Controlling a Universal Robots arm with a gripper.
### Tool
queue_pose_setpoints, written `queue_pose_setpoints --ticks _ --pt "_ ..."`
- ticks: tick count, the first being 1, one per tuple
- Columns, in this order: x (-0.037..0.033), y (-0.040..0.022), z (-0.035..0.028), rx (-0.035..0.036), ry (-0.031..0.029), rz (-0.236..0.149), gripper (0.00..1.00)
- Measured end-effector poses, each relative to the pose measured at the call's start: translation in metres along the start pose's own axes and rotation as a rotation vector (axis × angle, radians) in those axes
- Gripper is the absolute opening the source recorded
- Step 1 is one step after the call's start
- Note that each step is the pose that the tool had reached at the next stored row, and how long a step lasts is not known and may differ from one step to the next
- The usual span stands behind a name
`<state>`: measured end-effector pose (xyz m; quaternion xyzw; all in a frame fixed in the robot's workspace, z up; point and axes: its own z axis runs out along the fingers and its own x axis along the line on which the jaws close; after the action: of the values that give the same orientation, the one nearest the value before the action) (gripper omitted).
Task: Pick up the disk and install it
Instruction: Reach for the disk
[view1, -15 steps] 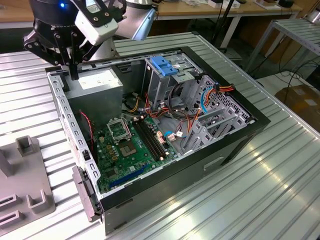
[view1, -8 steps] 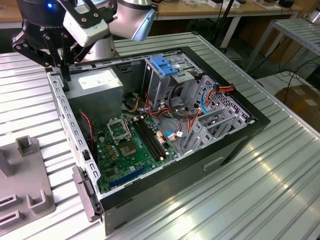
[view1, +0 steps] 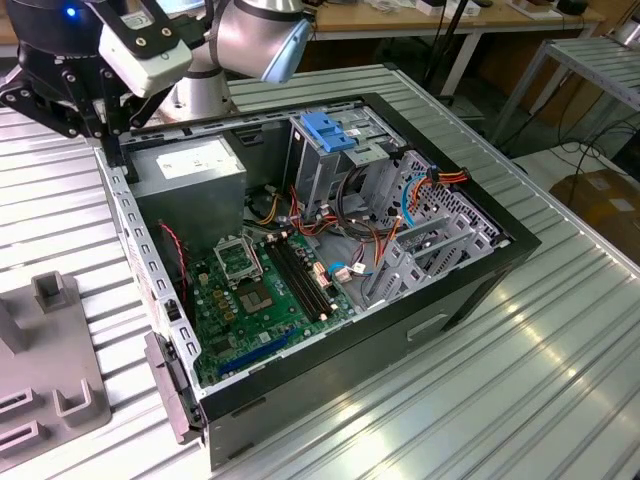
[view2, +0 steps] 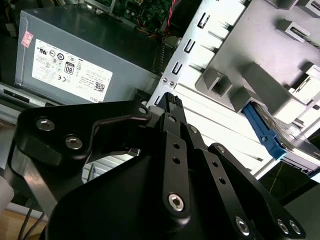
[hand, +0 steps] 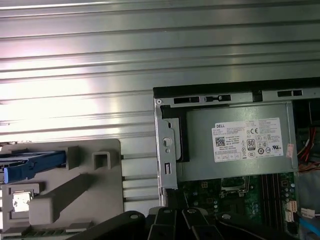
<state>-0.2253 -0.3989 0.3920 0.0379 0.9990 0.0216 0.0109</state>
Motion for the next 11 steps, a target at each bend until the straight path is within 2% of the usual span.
queue_pose_setpoints --ticks 6,11 --pt "0.0123 -0.0010 -0.0001 0.0001 0.0005 0.000 0.10" --pt "0.0264 -0.0020 -0.0004 0.0000 0.0005 0.000 0.10"
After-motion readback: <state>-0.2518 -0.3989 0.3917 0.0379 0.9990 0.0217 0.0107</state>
